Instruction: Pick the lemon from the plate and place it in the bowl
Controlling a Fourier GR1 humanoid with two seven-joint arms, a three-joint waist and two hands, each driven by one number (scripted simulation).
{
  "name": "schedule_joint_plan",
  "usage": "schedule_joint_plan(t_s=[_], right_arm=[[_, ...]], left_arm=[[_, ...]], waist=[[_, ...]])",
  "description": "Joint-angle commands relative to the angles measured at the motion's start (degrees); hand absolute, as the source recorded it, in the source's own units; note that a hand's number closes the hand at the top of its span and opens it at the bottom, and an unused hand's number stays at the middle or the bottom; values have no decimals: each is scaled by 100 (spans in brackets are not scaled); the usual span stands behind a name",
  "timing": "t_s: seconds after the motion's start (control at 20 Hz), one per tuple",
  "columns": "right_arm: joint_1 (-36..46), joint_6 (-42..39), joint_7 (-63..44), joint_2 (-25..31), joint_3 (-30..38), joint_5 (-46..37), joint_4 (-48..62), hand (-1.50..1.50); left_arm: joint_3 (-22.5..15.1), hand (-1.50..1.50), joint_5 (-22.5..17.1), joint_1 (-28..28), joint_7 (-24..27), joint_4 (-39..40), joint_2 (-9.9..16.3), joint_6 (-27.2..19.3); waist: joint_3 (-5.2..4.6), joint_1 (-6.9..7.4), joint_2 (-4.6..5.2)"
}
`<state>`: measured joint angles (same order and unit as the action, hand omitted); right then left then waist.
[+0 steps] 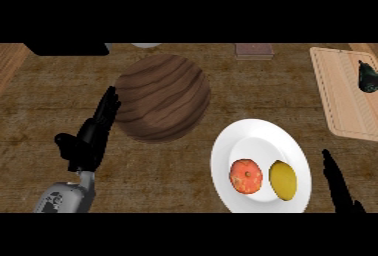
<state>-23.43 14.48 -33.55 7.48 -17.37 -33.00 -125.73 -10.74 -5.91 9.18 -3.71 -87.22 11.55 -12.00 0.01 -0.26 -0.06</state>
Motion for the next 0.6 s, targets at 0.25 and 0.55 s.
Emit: schedule_joint_plan(t_s=[0.25, 0.55], right_arm=[[-232, 231, 605, -204, 120, 587, 343, -150], [-63, 412, 1096, -375, 240, 887, 1031, -150]], left_arm=[[199, 0, 193, -36, 161, 175, -272, 244], [308, 0, 354, 37, 229, 441, -402, 268]], waist=[[0, -4, 2], [-1, -6, 7]])
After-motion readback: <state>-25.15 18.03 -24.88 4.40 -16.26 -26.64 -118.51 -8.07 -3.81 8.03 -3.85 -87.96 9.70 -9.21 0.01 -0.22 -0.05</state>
